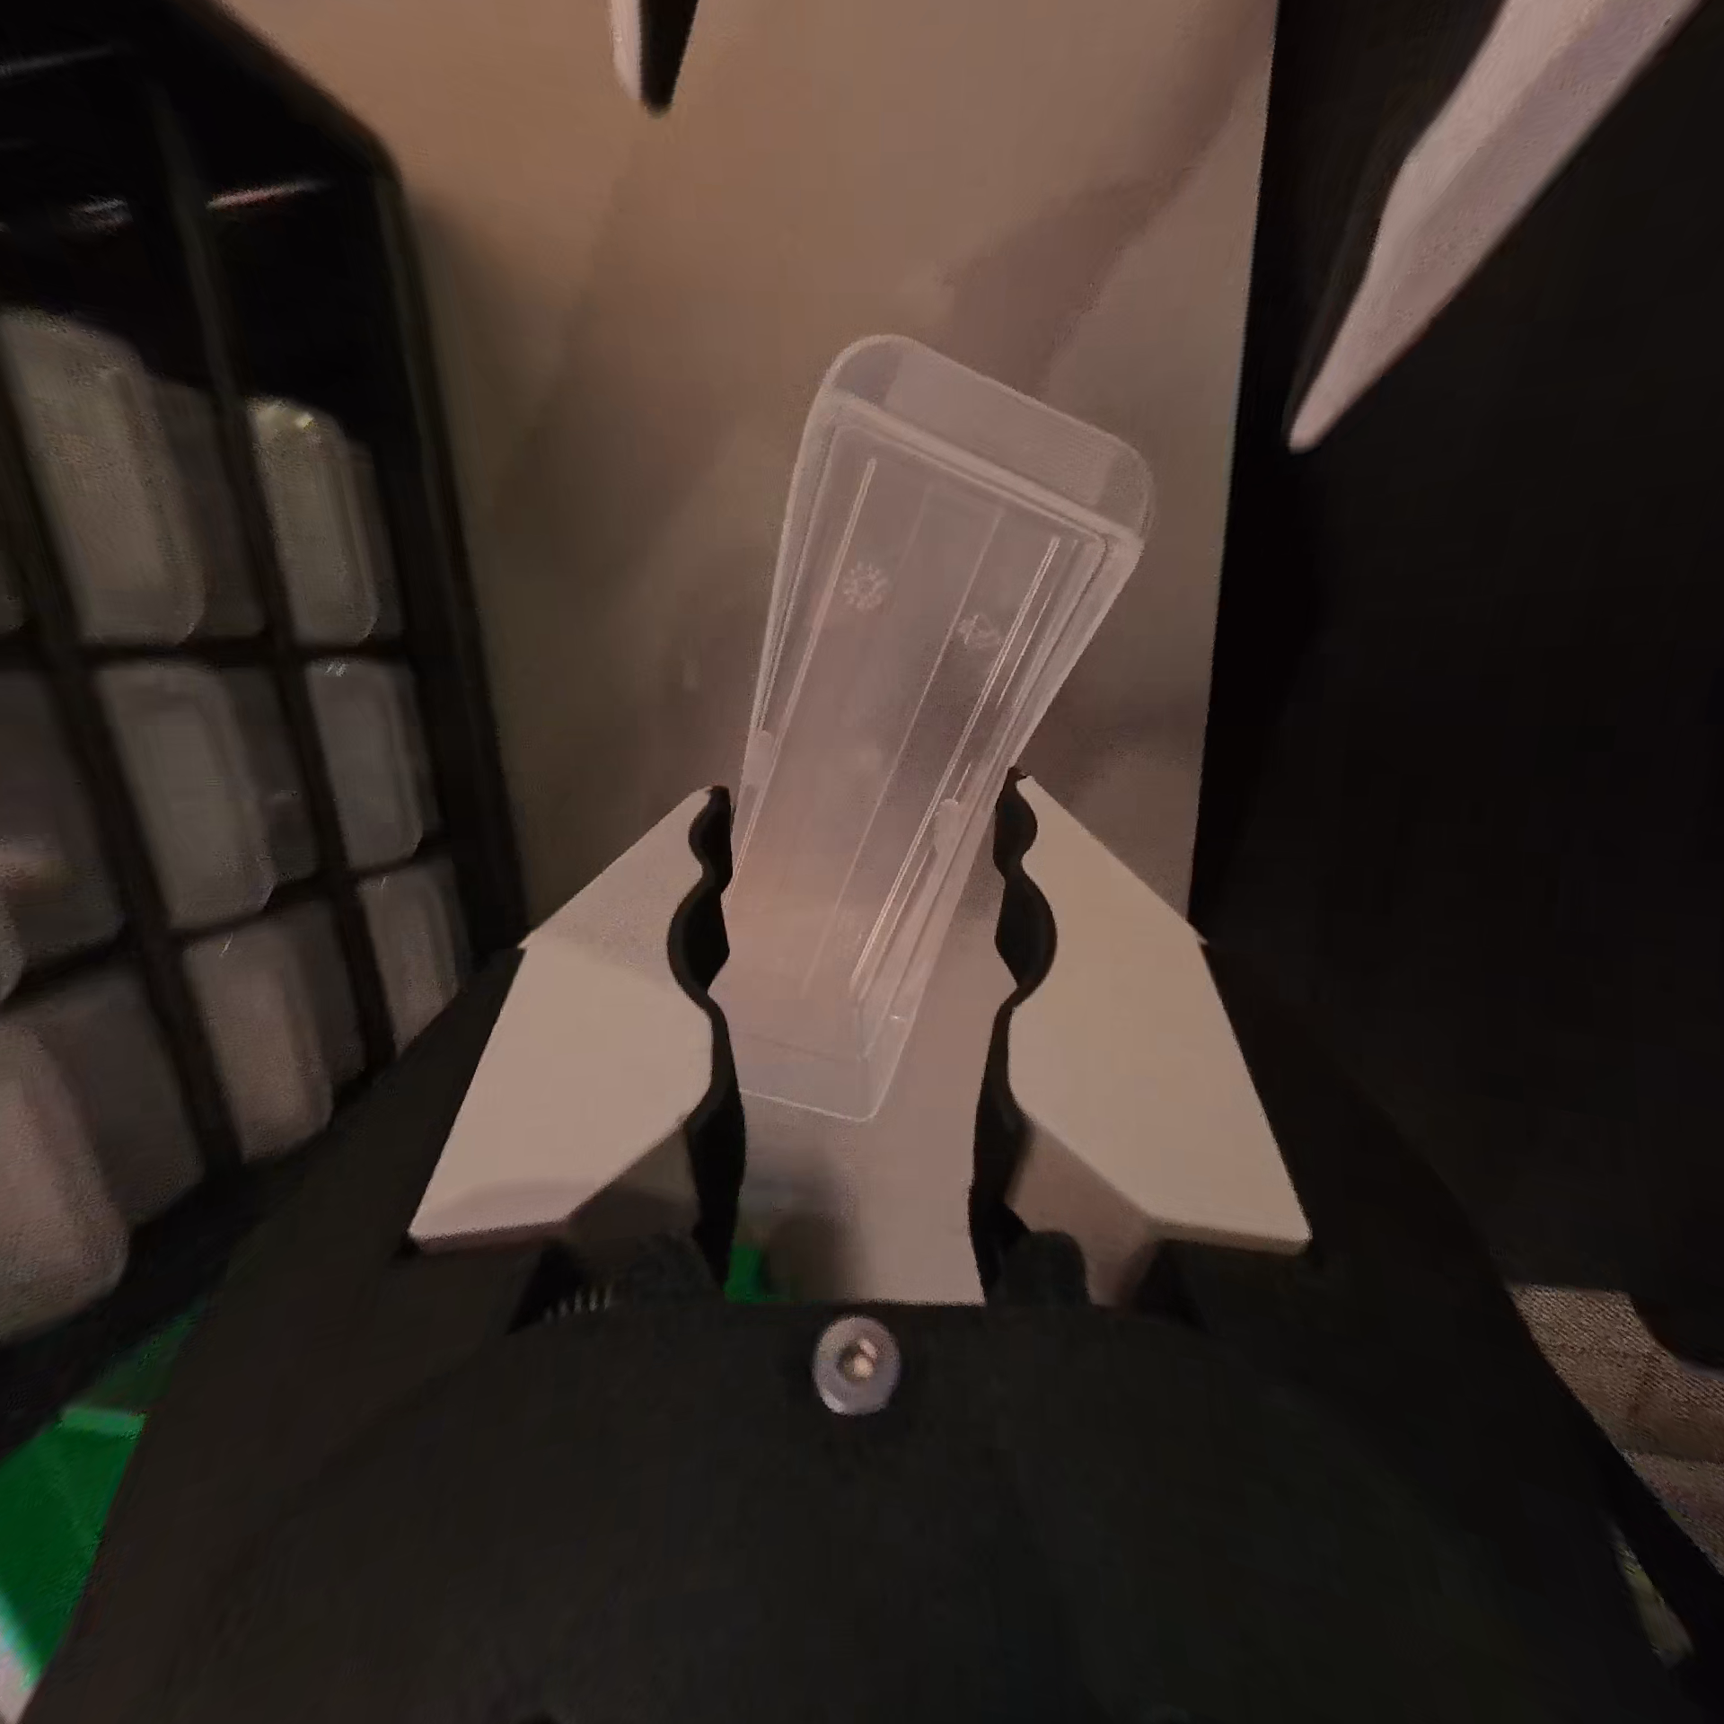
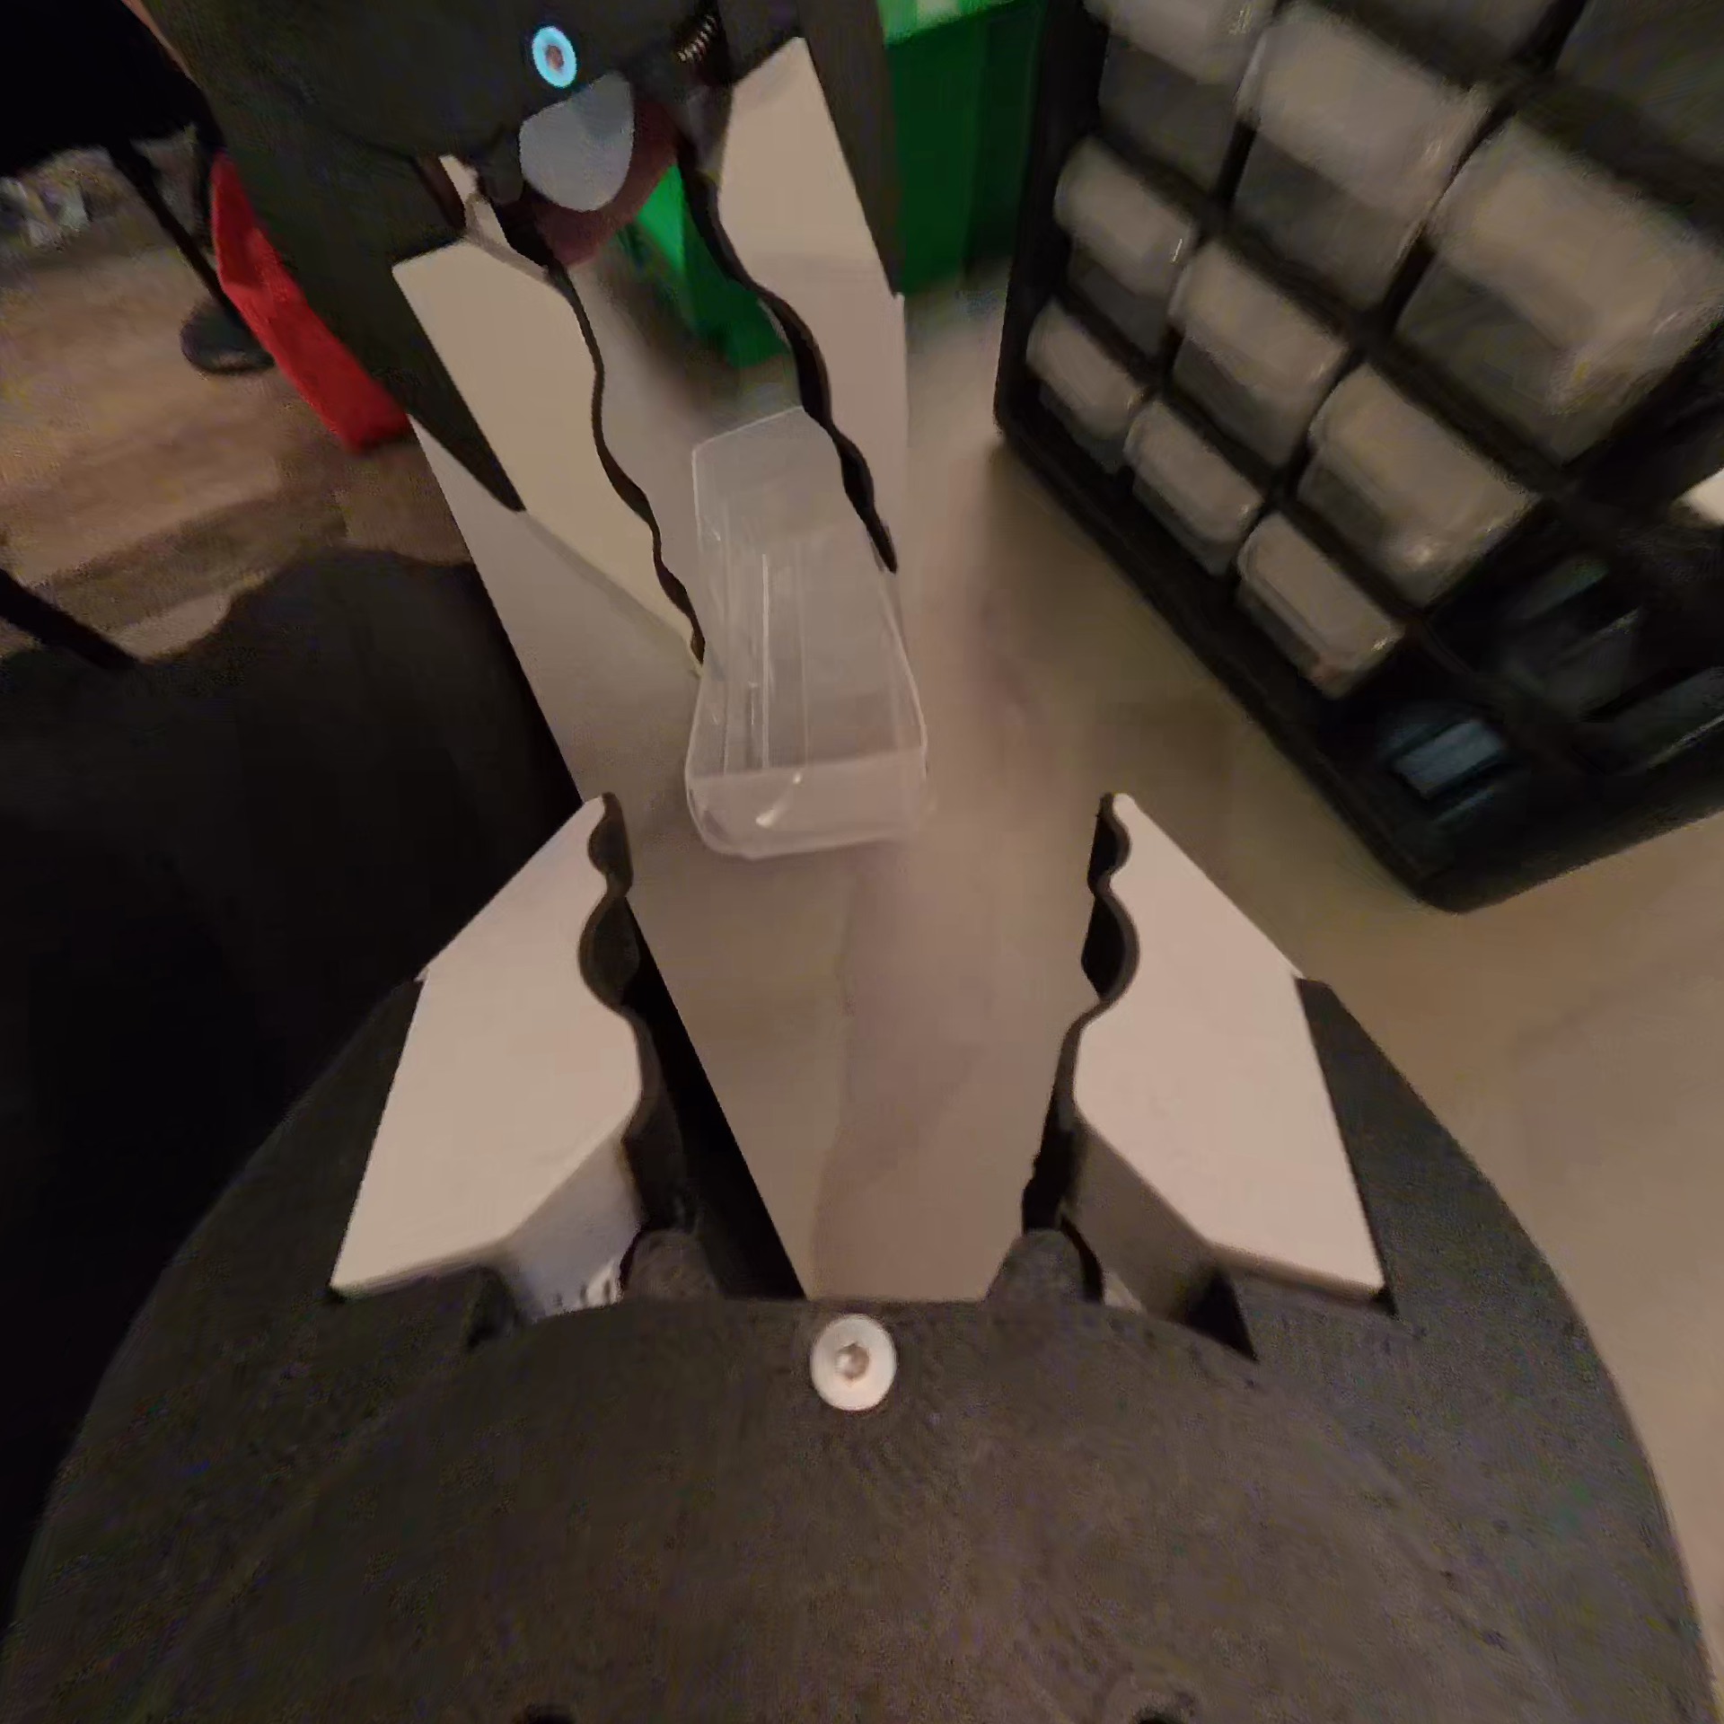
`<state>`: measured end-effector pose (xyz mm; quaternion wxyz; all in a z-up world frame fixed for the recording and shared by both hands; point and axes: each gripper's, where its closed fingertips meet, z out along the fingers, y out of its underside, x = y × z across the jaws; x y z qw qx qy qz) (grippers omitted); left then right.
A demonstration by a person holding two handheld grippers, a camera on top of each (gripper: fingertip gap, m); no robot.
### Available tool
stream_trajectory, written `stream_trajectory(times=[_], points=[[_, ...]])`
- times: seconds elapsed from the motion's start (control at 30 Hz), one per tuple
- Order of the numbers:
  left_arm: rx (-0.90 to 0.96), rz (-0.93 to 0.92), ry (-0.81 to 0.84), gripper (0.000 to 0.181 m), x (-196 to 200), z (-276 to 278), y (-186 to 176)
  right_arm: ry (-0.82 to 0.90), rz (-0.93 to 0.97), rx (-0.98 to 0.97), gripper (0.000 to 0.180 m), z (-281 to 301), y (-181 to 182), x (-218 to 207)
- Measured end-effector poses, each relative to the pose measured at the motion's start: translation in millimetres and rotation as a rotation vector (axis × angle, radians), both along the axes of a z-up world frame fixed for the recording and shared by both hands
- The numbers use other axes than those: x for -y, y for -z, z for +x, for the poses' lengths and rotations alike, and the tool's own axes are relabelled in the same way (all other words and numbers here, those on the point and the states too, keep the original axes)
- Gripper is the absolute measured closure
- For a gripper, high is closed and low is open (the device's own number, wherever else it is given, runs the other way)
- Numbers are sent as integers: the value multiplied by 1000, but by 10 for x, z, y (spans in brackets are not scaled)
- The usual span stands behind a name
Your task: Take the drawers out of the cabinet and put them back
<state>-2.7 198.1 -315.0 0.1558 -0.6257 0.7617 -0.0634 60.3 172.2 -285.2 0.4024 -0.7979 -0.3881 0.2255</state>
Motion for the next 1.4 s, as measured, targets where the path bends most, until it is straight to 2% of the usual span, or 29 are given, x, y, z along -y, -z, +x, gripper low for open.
stream_trajectory(times=[0.2, 0.33, 0.47, 0.63, 0.77, 0.83, 0.97, 1.07, 1.17, 1.27, 1.4], points=[[-80, -36, 78, 122, 69, 254, 534, -69, -169, 145, 78, -68, 660, 59], [-36, -78, 63, 118, 78, 328, 549, -44, -200, 154, 89, -71, 800, 5], [12, -99, 31, 114, 24, 281, 507, -74, -196, 177, 85, -123, 860, 2], [102, -183, -28, 103, 6, 150, 146, -98, -128, 237, 83, -269, 868, -52], [158, -34, -43, 110, -331, 31, -465, -124, -101, 346, 93, -327, 1001, -130], [250, 75, -58, 113, -598, 62, -912, -112, -81, 369, 113, -310, 999, -182], [389, 280, -114, 119, -1223, 147, -1651, -101, -116, 344, 116, -284, 984, -184], [383, 297, -163, 118, -1640, 191, -1764, -65, -120, 335, 117, -210, 931, -225], [373, 251, -211, 120, -2017, 231, -1653, 4, -151, 294, 117, -89, 829, -268], [399, 102, -248, 119, -2178, 295, -1483, 101, -165, 254, 118, 113, 721, -321], [490, -46, -297, 119, -2242, 384, -1432, 203, -191, 228, 118, 420, 631, -358]])
